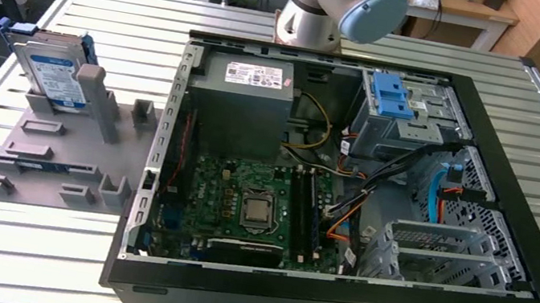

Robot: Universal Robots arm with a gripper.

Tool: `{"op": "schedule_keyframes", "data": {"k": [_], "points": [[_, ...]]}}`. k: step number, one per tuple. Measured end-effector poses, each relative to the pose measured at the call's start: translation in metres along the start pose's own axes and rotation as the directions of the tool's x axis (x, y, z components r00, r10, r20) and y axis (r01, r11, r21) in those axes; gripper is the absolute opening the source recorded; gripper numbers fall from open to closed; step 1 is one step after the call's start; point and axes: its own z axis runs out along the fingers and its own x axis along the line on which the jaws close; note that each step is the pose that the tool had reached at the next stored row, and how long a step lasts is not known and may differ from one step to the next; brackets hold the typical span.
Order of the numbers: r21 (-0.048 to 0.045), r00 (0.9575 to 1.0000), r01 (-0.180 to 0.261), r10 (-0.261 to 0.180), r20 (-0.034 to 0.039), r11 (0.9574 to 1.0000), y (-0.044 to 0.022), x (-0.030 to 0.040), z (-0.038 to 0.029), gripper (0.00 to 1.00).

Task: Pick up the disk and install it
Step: 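Pick up the disk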

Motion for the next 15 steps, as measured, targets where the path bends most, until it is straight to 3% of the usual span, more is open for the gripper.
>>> {"op": "schedule_keyframes", "data": {"k": [15], "points": [[0.0006,0.9993,0.038,-0.038,-0.0017,0.9993,0.0,0.0,0.0,0.11]]}}
